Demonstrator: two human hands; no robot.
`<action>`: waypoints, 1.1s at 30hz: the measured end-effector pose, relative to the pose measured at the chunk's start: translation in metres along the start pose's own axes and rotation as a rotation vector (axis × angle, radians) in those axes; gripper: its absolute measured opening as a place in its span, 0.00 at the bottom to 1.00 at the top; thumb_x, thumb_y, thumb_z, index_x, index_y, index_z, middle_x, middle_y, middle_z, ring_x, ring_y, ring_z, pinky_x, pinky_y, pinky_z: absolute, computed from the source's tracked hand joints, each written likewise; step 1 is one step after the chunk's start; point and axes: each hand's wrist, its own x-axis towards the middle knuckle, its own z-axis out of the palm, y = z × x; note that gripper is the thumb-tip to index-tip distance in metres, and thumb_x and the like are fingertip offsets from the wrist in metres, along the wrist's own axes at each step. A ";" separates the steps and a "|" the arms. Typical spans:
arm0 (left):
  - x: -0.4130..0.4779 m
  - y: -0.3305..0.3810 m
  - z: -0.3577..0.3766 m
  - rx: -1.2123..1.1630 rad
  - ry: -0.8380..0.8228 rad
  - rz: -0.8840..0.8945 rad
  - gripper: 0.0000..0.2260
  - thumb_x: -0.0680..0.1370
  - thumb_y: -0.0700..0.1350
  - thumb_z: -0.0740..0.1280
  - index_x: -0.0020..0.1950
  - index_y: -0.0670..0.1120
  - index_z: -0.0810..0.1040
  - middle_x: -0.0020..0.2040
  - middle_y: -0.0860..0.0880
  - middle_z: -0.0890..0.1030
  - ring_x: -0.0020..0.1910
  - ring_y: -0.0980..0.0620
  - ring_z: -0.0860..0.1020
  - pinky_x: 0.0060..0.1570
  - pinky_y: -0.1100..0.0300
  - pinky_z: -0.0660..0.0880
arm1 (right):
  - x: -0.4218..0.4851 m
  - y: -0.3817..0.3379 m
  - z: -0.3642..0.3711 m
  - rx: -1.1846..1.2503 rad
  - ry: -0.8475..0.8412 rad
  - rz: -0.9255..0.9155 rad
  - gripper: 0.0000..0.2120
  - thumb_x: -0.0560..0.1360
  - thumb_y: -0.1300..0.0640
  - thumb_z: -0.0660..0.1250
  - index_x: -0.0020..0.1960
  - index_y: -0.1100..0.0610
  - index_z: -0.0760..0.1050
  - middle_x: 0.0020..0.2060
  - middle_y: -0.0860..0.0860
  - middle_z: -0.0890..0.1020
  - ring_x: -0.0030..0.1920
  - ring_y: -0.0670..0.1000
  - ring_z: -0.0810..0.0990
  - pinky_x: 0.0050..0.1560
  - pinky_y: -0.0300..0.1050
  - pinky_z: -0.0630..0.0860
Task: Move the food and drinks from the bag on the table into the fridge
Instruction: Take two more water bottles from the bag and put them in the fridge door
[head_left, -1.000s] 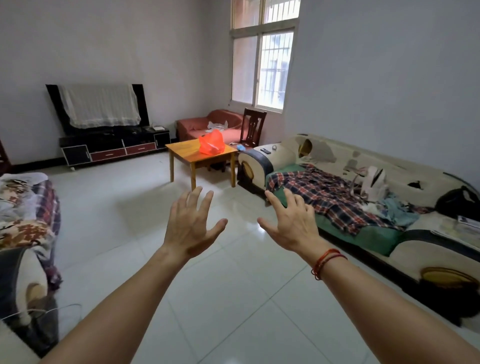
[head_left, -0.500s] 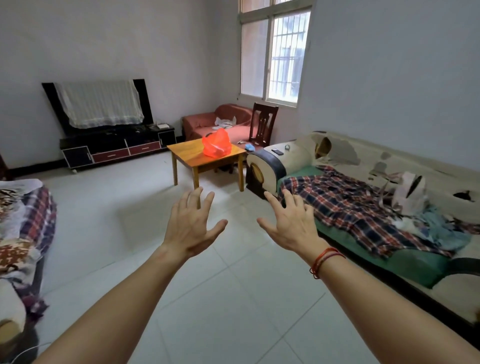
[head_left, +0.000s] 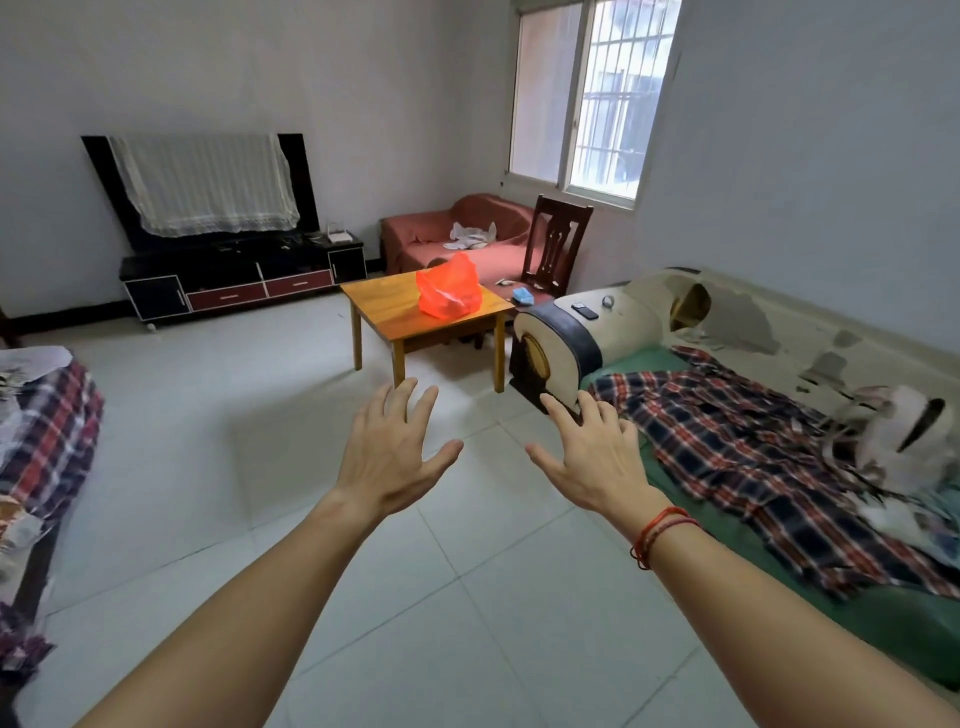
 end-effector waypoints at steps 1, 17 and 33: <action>0.015 -0.007 0.008 0.000 0.000 -0.006 0.37 0.74 0.70 0.49 0.76 0.48 0.64 0.76 0.44 0.65 0.75 0.41 0.61 0.70 0.43 0.64 | 0.017 0.001 0.007 -0.002 -0.001 0.002 0.34 0.79 0.31 0.52 0.80 0.42 0.52 0.78 0.57 0.61 0.75 0.60 0.61 0.72 0.62 0.62; 0.303 -0.110 0.134 -0.015 -0.055 0.013 0.38 0.75 0.70 0.48 0.77 0.48 0.64 0.76 0.43 0.64 0.76 0.41 0.59 0.72 0.42 0.60 | 0.325 0.011 0.079 -0.034 -0.049 0.030 0.32 0.79 0.31 0.52 0.80 0.40 0.51 0.78 0.57 0.60 0.76 0.60 0.60 0.73 0.62 0.60; 0.568 -0.154 0.256 0.039 -0.124 -0.079 0.37 0.75 0.70 0.49 0.78 0.51 0.60 0.78 0.45 0.60 0.77 0.41 0.57 0.73 0.43 0.58 | 0.616 0.081 0.154 0.037 -0.058 -0.026 0.31 0.79 0.34 0.54 0.79 0.42 0.55 0.76 0.55 0.63 0.73 0.59 0.63 0.70 0.60 0.64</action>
